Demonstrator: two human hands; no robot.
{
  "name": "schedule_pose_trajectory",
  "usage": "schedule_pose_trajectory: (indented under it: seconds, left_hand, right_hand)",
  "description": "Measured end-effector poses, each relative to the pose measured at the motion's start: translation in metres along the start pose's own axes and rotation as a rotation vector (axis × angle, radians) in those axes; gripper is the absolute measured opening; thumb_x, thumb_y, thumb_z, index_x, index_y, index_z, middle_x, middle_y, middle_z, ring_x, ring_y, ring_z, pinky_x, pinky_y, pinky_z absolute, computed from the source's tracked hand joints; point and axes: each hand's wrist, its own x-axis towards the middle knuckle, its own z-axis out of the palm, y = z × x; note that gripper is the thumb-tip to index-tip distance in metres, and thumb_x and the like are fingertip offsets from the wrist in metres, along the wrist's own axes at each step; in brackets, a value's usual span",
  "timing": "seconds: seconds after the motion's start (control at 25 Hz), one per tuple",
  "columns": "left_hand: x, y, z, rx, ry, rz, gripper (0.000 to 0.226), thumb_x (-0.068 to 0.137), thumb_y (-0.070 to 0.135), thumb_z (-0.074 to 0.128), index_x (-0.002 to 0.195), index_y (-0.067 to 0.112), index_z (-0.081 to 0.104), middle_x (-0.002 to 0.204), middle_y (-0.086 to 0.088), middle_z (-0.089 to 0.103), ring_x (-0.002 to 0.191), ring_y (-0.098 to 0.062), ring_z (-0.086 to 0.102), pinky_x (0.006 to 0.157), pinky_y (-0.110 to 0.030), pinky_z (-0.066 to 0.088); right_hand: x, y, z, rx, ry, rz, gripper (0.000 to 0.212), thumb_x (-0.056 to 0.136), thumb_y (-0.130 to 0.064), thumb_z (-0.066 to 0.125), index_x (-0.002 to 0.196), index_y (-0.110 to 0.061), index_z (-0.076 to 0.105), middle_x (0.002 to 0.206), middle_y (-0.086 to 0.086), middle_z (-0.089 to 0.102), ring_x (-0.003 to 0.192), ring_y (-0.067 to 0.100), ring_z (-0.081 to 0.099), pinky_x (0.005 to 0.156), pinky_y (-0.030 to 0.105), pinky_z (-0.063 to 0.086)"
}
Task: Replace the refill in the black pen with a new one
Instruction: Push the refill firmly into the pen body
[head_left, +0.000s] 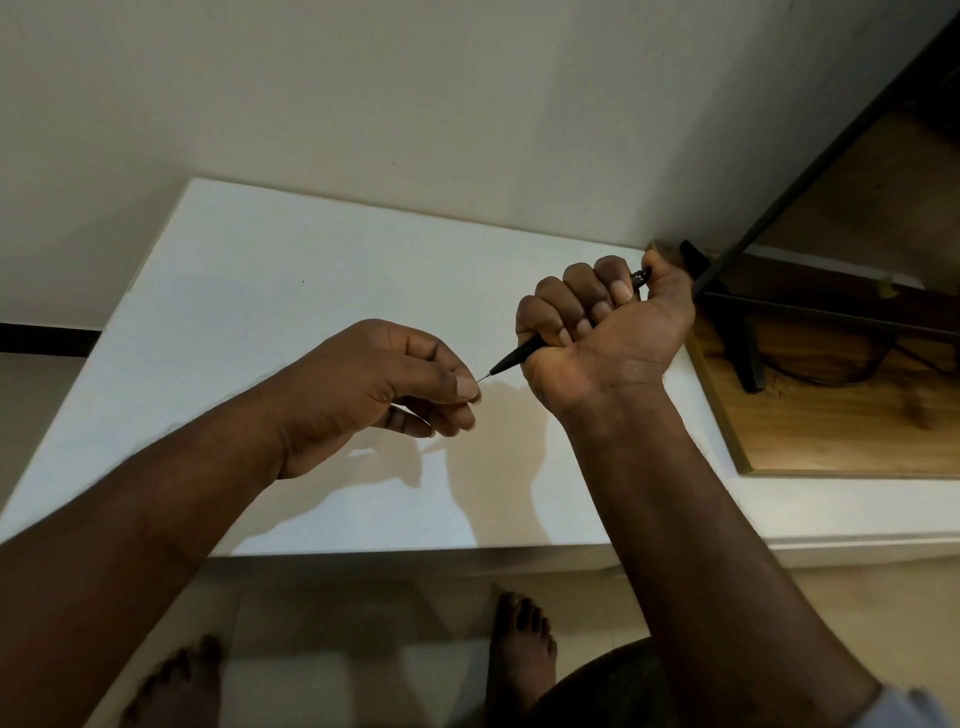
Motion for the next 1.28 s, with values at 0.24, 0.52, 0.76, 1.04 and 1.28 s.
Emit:
schedule_pose_trajectory:
  seconds: [0.24,0.52,0.76,1.04,1.28]
  left_hand:
    - [0.001,-0.001,-0.001,0.003,-0.005,0.01,0.01,0.088,0.025,0.075,0.087,0.017,0.081,0.091,-0.01,0.082,0.082,-0.019,0.077,0.078,-0.034,0.054]
    - [0.002,-0.002,-0.002,0.011,-0.01,0.014,0.01,0.088,0.026,0.075,0.087,0.018,0.081,0.091,-0.01,0.082,0.083,-0.019,0.077,0.079,-0.036,0.054]
    - [0.002,-0.002,-0.003,0.019,-0.027,0.024,0.021,0.083,0.037,0.076,0.091,0.018,0.081,0.094,-0.009,0.082,0.084,-0.018,0.077,0.078,-0.034,0.055]
    - [0.003,-0.004,-0.006,-0.023,0.046,0.039,0.047,0.087,0.058,0.057,0.091,0.018,0.082,0.094,-0.01,0.082,0.082,-0.021,0.078,0.073,-0.031,0.059]
    - [-0.002,0.003,-0.015,0.241,0.008,0.068,0.039,0.068,0.06,0.084,0.091,0.028,0.08,0.092,0.004,0.082,0.085,-0.013,0.077,0.079,-0.034,0.057]
  right_hand:
    - [0.0,0.0,0.0,0.0,0.014,-0.003,0.046,0.093,-0.043,0.046,0.055,-0.02,0.034,0.051,-0.006,0.022,0.04,0.012,0.015,0.042,0.02,0.014]
    - [0.0,-0.001,0.0,-0.008,0.017,-0.01,0.046,0.094,-0.042,0.045,0.055,-0.02,0.034,0.052,-0.006,0.021,0.04,0.012,0.015,0.041,0.02,0.016]
    - [0.001,-0.002,-0.002,0.014,0.021,0.005,0.052,0.096,-0.048,0.046,0.055,-0.019,0.035,0.051,-0.006,0.022,0.04,0.012,0.016,0.041,0.02,0.016]
    - [0.001,-0.002,-0.005,0.047,0.016,0.024,0.066,0.098,-0.07,0.047,0.058,-0.018,0.037,0.053,-0.006,0.024,0.041,0.012,0.017,0.043,0.021,0.016]
    - [0.001,-0.003,-0.004,0.067,0.025,0.029,0.066,0.098,-0.069,0.046,0.058,-0.018,0.036,0.053,-0.006,0.023,0.041,0.012,0.017,0.043,0.022,0.016]
